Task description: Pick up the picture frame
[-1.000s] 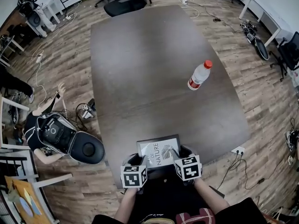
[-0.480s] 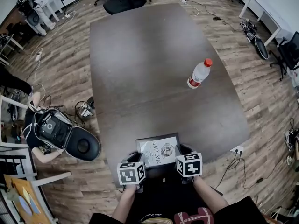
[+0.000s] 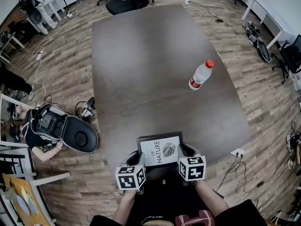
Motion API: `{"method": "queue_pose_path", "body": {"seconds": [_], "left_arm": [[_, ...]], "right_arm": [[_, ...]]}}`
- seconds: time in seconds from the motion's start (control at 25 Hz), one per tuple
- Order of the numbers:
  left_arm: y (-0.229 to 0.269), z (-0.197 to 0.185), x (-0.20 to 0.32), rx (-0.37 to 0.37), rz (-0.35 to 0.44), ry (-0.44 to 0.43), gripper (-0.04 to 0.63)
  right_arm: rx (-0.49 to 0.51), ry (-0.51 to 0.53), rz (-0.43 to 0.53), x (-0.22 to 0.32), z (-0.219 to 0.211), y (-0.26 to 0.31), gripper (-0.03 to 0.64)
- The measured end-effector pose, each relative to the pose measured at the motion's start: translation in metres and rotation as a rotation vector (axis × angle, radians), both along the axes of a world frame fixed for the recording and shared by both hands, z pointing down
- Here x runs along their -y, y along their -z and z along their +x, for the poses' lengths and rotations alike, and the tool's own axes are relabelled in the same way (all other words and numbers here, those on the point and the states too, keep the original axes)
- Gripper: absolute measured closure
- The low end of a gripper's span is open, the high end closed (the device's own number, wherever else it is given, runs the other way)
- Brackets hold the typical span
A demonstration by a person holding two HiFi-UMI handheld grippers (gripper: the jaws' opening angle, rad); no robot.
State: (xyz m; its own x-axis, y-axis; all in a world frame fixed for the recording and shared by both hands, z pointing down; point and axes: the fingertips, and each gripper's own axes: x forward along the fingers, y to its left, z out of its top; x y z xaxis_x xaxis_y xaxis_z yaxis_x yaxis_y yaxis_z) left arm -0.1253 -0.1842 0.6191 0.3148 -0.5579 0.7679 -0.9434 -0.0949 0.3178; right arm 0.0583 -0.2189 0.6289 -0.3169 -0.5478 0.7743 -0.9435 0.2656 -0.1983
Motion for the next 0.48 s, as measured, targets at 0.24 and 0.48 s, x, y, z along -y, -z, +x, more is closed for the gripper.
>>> {"method": "queue_pose_path", "body": {"seconds": [0.24,0.48], "left_arm": [[0.036,-0.003,0.017,-0.062,0.163,0.04,0.515],[0.106,0.0,0.039,-0.066,0.476,0.035,0.517]], "right_arm": [[0.015,0.026,0.219,0.019,-0.003,0.051,0.543],[0.092,0.046,0.526,0.035,0.001,0.127,0.54]]}}
